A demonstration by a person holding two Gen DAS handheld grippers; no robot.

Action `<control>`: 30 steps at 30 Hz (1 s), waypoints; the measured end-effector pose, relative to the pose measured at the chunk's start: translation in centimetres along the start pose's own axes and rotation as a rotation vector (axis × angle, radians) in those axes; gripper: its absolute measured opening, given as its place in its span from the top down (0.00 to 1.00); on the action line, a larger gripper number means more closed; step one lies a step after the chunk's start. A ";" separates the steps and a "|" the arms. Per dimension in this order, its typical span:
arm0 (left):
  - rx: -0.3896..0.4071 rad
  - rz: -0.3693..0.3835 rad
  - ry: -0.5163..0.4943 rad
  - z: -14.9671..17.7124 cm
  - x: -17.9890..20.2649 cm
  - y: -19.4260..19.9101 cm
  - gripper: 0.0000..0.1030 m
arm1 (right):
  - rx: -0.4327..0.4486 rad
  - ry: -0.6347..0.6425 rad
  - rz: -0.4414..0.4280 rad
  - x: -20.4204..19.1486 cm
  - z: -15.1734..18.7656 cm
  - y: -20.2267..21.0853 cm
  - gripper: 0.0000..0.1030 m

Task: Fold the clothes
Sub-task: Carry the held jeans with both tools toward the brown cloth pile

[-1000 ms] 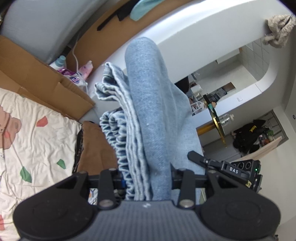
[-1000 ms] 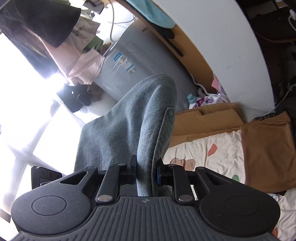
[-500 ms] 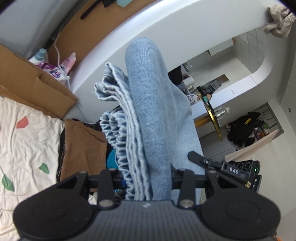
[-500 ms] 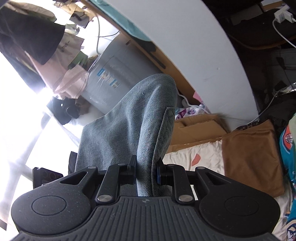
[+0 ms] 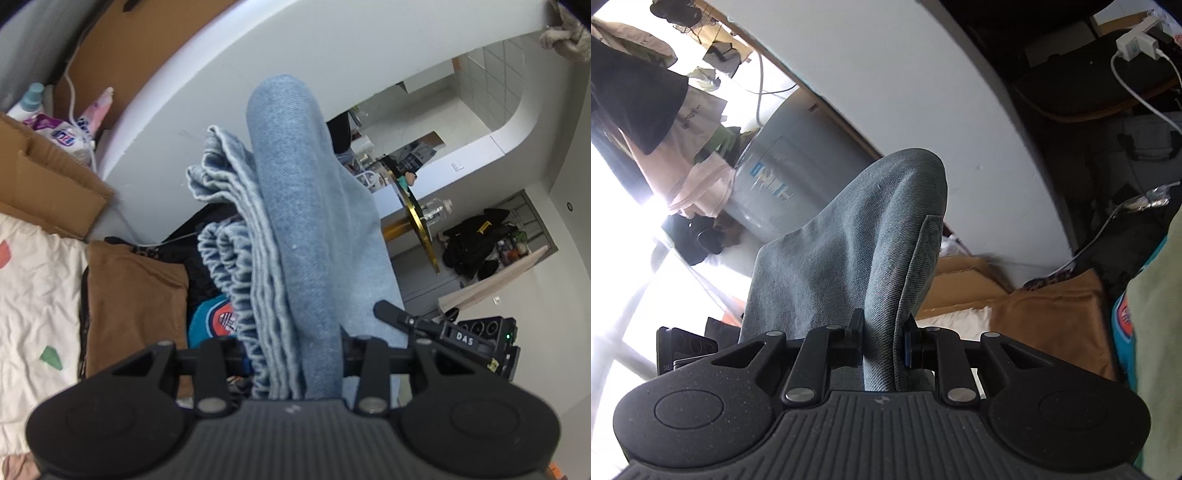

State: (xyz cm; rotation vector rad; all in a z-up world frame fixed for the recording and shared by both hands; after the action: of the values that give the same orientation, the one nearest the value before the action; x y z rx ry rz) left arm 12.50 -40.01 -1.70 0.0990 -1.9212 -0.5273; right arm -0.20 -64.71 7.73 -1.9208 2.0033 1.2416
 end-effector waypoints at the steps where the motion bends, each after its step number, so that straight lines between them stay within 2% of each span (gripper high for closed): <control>1: -0.001 0.005 -0.003 -0.2 -0.2 -0.6 0.61 | 0.005 0.005 0.006 0.6 -0.1 -0.2 0.81; 12: -0.020 0.024 -0.043 -2.1 -4.1 -7.6 0.61 | 0.044 0.056 0.083 7.5 -0.3 -3.6 0.81; 21: -0.018 0.031 -0.053 -1.6 -8.9 -12.1 0.61 | 0.053 0.036 0.109 13.4 2.0 -7.7 0.81; 30: -0.019 0.035 -0.025 -0.6 -14.2 -16.0 0.61 | 0.053 0.019 0.177 17.9 5.0 -11.4 0.81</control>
State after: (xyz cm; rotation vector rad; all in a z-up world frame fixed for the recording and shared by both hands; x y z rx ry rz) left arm 16.06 -50.22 -20.17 0.0464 -1.9386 -0.5248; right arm 3.95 -74.42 -11.39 -1.7716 2.2335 1.1972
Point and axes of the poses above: each gripper's, at about its wrist camera, not at the fingertips, and y roughly against the way its jaws point, x to its right, z to its underside, the point moved 5 cm from there along -y, roughly the way its jaws point, and after that the axes turned 8 degrees about y, right-handed, at the moved point
